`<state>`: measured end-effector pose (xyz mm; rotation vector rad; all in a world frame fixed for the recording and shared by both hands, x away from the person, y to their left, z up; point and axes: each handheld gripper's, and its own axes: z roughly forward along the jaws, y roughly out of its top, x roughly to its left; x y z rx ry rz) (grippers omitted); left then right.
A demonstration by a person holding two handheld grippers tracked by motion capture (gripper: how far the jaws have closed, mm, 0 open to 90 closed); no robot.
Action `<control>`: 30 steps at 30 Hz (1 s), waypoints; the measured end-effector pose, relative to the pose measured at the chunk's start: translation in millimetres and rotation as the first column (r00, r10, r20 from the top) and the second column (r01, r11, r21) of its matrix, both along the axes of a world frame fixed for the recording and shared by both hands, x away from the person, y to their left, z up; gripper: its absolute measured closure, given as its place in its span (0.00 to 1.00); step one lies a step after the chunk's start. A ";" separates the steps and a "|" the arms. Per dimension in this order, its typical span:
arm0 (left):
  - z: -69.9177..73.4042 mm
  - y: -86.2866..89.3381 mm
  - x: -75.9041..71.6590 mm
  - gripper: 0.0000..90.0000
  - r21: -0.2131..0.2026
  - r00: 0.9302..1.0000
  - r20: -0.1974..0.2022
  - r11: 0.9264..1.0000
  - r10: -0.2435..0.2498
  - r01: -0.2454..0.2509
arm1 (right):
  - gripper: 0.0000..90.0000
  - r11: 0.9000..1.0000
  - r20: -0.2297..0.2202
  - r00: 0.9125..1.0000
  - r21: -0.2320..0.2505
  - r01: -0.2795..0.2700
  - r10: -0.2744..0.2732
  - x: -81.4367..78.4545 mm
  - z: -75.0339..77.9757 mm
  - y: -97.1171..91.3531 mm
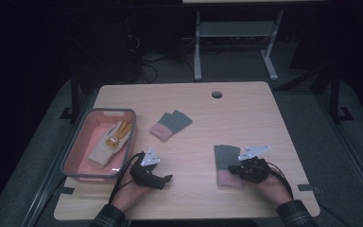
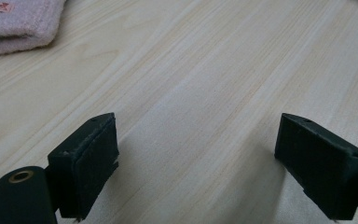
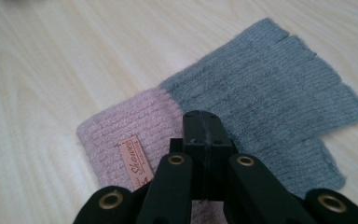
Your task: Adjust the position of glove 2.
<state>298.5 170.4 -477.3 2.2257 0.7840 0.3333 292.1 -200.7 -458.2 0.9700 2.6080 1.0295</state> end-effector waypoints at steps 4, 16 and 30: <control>0.0 0.0 0.0 0.14 0.000 1.000 0.001 1.000 0.000 0.000 | 0.89 1.000 0.017 1.000 0.026 0.004 -0.004 -2.0 6.0 -3.1; 14.1 -9.4 7.1 0.48 0.054 0.999 -0.039 0.998 0.036 -0.034 | 0.37 0.975 0.069 0.974 0.078 0.210 -0.215 16.5 -1.5 -55.8; 38.3 -33.9 59.6 0.99 0.079 0.992 -0.055 0.991 0.115 -0.110 | 0.18 0.955 0.066 0.954 0.060 0.289 -0.293 26.7 -23.7 -84.5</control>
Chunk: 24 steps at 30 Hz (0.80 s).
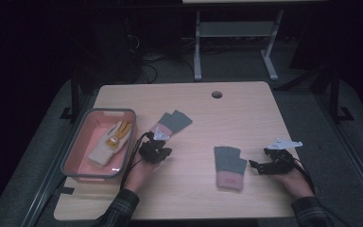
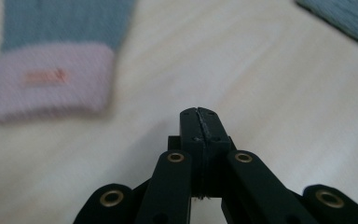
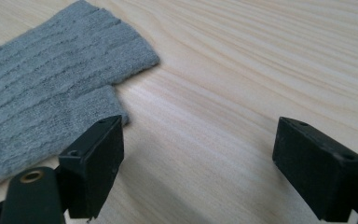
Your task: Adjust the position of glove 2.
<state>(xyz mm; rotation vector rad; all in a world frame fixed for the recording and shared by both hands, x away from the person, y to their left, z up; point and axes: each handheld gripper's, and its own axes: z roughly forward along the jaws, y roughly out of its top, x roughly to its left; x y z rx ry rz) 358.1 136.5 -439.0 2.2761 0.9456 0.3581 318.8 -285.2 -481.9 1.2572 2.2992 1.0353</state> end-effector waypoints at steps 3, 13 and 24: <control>7.0 -6.4 16.7 0.99 0.014 1.000 0.019 1.000 0.012 -0.012 | 0.16 1.000 0.002 1.000 -0.006 0.003 -0.003 0.2 -0.5 0.7; 9.9 -8.8 72.5 0.99 0.029 0.996 0.056 0.997 0.071 -0.073 | 0.15 1.000 0.004 1.000 -0.019 -0.012 0.012 0.1 -0.9 4.0; -15.2 -6.0 105.2 0.99 0.051 0.994 0.007 0.993 0.110 -0.110 | 0.15 1.000 0.004 1.000 -0.017 -0.017 0.018 0.2 -0.9 4.2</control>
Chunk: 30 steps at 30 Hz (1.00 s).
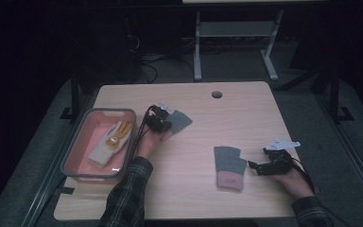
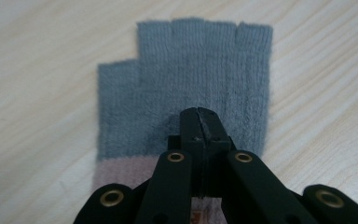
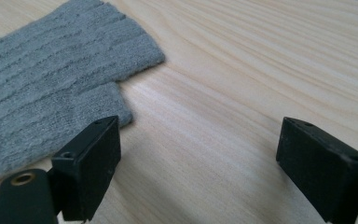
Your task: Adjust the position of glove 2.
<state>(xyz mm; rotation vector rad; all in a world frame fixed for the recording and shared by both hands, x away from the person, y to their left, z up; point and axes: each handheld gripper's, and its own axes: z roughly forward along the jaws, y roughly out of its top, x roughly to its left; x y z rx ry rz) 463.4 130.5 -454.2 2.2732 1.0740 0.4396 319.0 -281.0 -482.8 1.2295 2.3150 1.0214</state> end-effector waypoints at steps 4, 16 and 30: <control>0.5 -0.9 -3.1 1.00 0.006 1.000 -0.013 1.000 -0.009 0.009 | 0.15 1.000 0.000 1.000 0.001 -0.003 0.003 0.3 -0.1 0.3; 0.3 -9.2 -37.4 1.00 -0.053 0.994 -0.060 0.995 -0.087 0.084 | 0.15 1.000 0.002 1.000 0.001 -0.007 0.007 0.3 -0.2 0.6; 0.5 -20.8 -96.8 1.00 -0.111 0.976 -0.110 0.978 -0.191 0.179 | 0.15 1.000 0.001 1.000 -0.001 -0.008 0.008 0.5 0.0 0.8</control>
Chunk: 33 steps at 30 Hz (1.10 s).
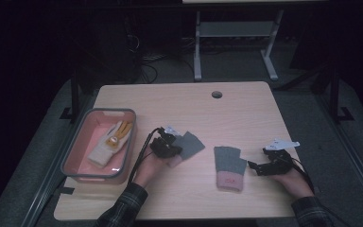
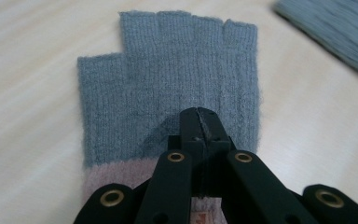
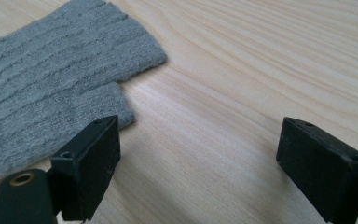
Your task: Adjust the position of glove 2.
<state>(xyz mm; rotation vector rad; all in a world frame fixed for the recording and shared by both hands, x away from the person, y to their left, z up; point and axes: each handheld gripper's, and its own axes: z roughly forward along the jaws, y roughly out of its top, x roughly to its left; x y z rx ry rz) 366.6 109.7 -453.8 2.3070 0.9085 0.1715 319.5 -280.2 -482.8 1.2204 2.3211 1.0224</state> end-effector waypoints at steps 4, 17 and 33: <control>2.2 -5.8 -14.7 0.99 0.006 0.999 0.003 0.999 -0.038 0.038 | 0.15 1.000 0.000 1.000 0.000 0.000 0.000 0.0 0.0 0.0; 10.6 24.5 1.4 0.99 0.041 0.990 0.082 0.992 0.112 -0.115 | 0.59 0.999 -0.054 0.998 0.028 -0.035 0.037 -21.1 17.3 1.6; 2.3 18.9 -18.1 0.99 0.053 0.997 0.015 0.996 0.070 -0.070 | 1.00 0.969 -0.131 0.960 0.047 -0.242 0.246 -35.5 15.0 34.5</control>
